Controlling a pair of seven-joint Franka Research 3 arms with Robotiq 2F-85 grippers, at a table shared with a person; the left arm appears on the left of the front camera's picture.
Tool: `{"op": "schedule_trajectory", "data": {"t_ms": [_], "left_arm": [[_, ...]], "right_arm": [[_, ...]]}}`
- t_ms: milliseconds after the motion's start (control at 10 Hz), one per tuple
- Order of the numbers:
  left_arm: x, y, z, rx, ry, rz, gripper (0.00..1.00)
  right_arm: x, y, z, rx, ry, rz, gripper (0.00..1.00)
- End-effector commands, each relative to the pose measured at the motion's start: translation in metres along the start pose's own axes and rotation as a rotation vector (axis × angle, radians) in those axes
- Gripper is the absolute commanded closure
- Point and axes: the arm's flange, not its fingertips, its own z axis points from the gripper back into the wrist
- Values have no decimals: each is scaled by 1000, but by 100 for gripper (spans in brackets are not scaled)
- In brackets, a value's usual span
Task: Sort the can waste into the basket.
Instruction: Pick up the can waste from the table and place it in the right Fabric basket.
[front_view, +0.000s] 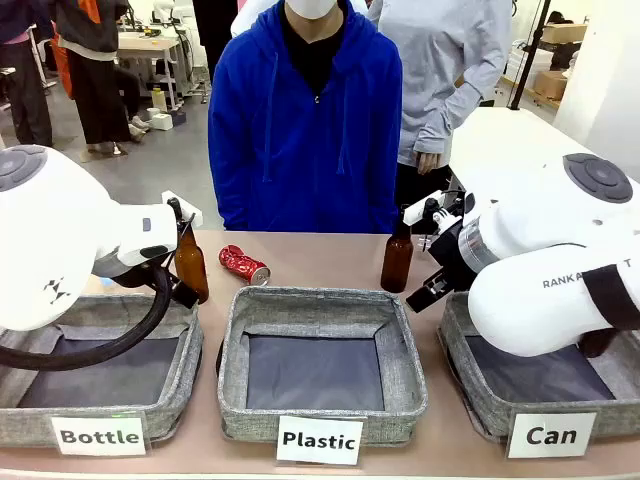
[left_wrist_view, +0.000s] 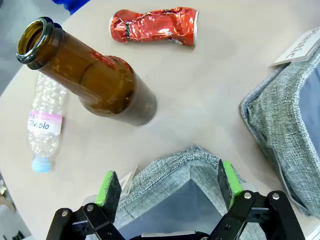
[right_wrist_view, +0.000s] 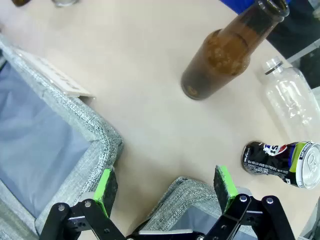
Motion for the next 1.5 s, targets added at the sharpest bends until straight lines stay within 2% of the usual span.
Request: {"op": "schedule_trajectory", "data": {"t_ms": [0, 1400], "left_arm": [[0, 0, 0, 0, 0, 1, 0], [0, 0, 0, 0, 0, 1, 0]], "right_arm": [[0, 0, 0, 0, 0, 1, 0], [0, 0, 0, 0, 0, 1, 0]]}}
